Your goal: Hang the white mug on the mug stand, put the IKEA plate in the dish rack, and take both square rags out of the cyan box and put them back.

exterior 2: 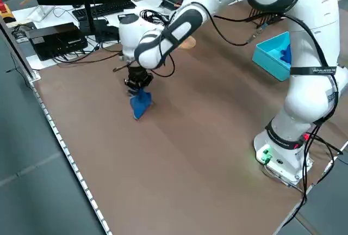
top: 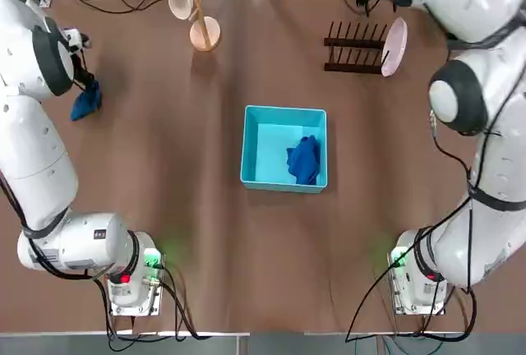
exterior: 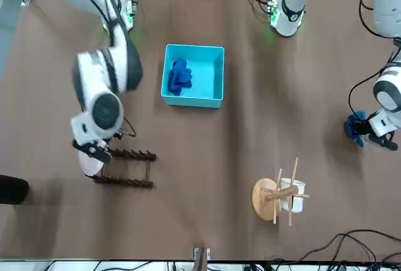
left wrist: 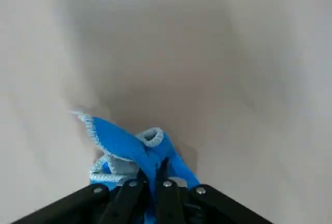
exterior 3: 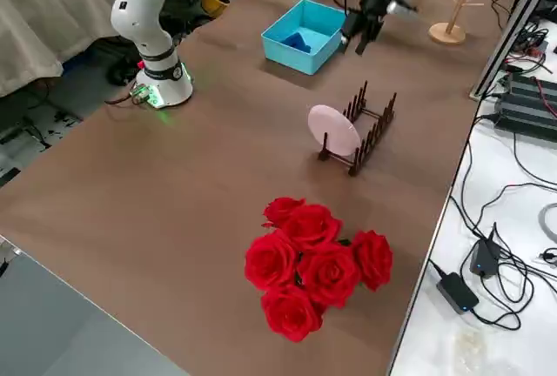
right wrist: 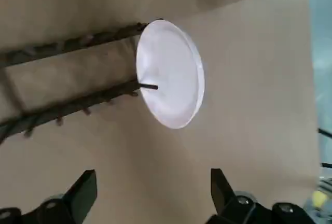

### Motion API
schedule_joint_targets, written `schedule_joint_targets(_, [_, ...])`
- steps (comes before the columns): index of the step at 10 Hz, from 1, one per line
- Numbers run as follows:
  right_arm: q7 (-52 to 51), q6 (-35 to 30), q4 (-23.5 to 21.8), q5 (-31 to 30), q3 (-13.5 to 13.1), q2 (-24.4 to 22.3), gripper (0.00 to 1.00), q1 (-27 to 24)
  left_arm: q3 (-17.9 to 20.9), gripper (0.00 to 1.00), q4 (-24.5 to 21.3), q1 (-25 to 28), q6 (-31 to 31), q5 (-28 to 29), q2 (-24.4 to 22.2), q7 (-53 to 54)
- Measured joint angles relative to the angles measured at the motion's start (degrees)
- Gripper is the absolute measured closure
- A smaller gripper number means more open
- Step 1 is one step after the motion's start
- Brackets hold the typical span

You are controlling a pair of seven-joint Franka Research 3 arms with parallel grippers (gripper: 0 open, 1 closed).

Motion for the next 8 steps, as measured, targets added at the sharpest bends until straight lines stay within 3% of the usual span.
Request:
schedule_joint_targets(2, [-11.4,-0.7,0.1,11.1,-0.2,-7.1,0.03,-6.8,-0.5,0.93,0.0,-0.9,0.0,-0.8,0.2,-1.1])
schedule_joint_targets(4, [-18.7,-4.7,-0.7,18.5,-0.2,-12.8,0.03,-11.0,-4.5,0.93,0.3,-3.6,0.2,-0.7,0.3,-10.8])
schedule_joint_targets(6, [-19.1,-5.7,-5.4,23.5,0.9,-16.7,0.03,-9.2,-9.5,0.93,0.7,-5.0,0.4,0.5,0.1,-22.0])
schedule_joint_targets(8, [-17.5,0.0,-16.9,24.6,1.6,-22.7,0.01,-2.8,-14.5,0.93,0.8,-4.9,0.4,4.3,-0.8,-33.9])
